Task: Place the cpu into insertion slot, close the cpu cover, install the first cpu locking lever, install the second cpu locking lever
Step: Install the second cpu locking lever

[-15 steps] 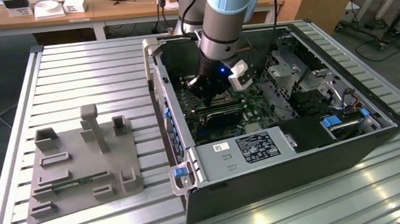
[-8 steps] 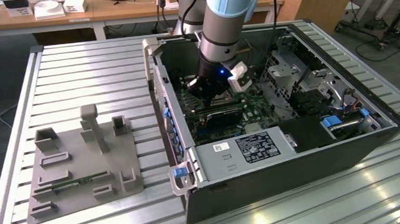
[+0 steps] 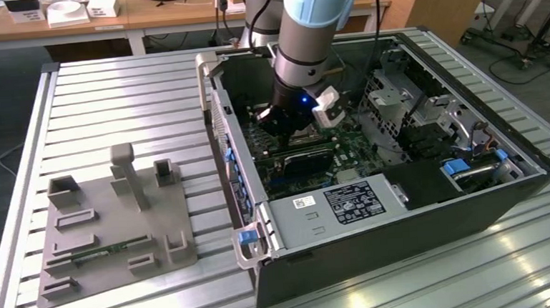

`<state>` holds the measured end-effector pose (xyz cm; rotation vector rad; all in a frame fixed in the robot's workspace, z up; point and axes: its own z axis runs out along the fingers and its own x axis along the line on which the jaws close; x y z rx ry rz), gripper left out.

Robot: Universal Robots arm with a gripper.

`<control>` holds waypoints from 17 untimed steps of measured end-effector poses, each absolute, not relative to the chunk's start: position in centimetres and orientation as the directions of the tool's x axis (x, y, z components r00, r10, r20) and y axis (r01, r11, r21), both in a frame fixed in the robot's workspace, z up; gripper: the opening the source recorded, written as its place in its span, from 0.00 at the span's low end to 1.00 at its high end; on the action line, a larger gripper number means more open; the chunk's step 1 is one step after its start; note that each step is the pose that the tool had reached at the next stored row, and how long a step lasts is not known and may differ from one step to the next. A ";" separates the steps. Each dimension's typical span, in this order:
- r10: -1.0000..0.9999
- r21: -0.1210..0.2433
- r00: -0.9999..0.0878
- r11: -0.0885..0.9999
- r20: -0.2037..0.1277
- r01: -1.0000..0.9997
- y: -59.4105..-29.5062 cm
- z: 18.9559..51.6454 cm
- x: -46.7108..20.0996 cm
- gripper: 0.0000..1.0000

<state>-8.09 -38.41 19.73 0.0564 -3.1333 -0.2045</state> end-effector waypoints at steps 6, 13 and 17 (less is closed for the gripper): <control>-0.036 0.134 -0.999 0.990 -0.001 -0.036 -38.1 19.5 -8.1 0.10; -0.036 0.133 -0.999 0.990 -0.001 -0.036 -38.0 19.4 -8.1 0.10; -0.036 0.132 -0.999 0.991 0.000 -0.036 -37.9 19.5 -8.1 0.10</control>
